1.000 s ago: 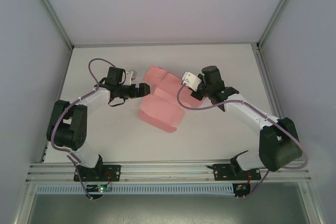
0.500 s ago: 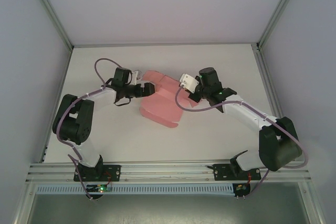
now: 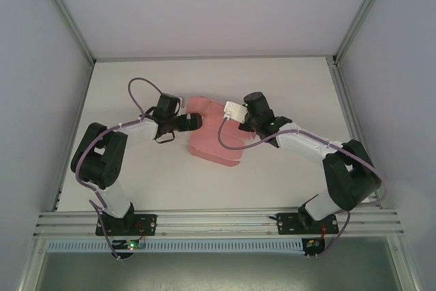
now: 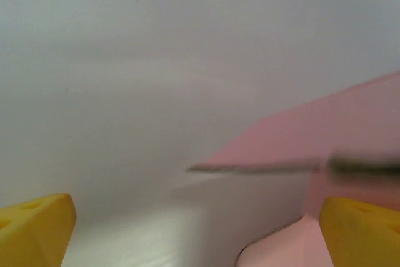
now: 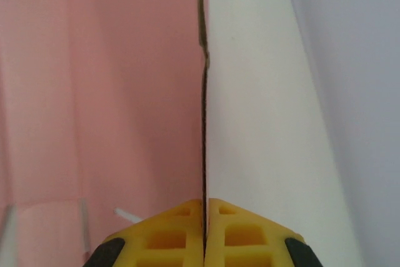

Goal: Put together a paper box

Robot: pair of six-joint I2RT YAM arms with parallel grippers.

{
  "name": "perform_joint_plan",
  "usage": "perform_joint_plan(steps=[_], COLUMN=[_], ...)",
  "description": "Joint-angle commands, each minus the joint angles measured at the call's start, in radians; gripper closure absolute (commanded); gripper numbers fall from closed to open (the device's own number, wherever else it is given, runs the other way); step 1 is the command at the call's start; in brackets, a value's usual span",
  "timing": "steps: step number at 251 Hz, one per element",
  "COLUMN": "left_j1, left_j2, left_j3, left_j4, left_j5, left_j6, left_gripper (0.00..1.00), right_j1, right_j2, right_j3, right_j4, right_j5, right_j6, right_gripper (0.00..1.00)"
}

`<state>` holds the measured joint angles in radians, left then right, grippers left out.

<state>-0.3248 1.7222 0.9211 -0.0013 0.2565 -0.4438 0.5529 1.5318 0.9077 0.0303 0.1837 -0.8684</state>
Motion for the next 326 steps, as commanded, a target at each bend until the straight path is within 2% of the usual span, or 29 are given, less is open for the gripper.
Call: perform_joint_plan(steps=[1,34,61,86,118,135,155,178,206,235,254,272,288,326], left_j1=[0.021,0.036,0.081,0.148,0.188,0.193,0.192,0.188,0.184,0.175,0.173,0.172,0.161,0.079], left_j2=[-0.097,-0.180,-0.211,-0.183,-0.072,0.016,0.127,0.214,0.239,0.237,0.227,0.201,0.179,0.205], left_j3=[-0.016,-0.011,0.017,0.062,0.147,0.197,0.267,0.323,0.341,0.352,0.342,0.308,0.269,0.247], left_j4=[-0.115,-0.196,-0.238,-0.236,-0.199,-0.156,-0.096,-0.020,0.052,0.029,0.012,-0.011,-0.039,-0.122], left_j5=[-0.051,-0.095,-0.157,-0.161,-0.142,-0.096,0.062,0.177,0.293,0.390,0.469,0.495,0.526,0.502], left_j6=[0.056,0.079,0.037,-0.015,-0.038,-0.061,-0.048,-0.036,0.027,0.112,0.150,0.179,0.215,0.271], left_gripper=[0.00,0.00,0.00,0.00,0.00,0.00,0.00,0.00,0.00,0.00,0.06,0.17,0.19,0.23], right_j1=[0.015,0.017,0.018,0.017,0.017,0.017,0.015,0.011,0.011,0.007,0.006,0.006,0.007,0.010], right_j2=[0.042,0.072,0.080,0.082,0.100,0.099,0.080,0.062,0.059,0.061,0.059,0.058,0.055,0.036], right_j3=[-0.037,-0.081,-0.136,-0.175,-0.209,-0.223,-0.204,-0.189,-0.189,-0.179,-0.178,-0.174,-0.174,-0.179], right_j4=[0.134,0.260,0.405,0.497,0.558,0.601,0.537,0.479,0.470,0.456,0.451,0.444,0.439,0.406], right_j5=[0.188,0.215,0.208,0.183,0.174,0.173,0.151,0.109,0.108,0.131,0.132,0.140,0.149,0.135], right_j6=[-0.181,-0.266,-0.307,-0.340,-0.395,-0.387,-0.355,-0.301,-0.289,-0.285,-0.277,-0.266,-0.244,-0.217], right_gripper=[1.00,1.00,1.00,1.00,1.00,1.00,1.00,1.00,1.00,1.00,1.00,1.00,1.00,1.00])
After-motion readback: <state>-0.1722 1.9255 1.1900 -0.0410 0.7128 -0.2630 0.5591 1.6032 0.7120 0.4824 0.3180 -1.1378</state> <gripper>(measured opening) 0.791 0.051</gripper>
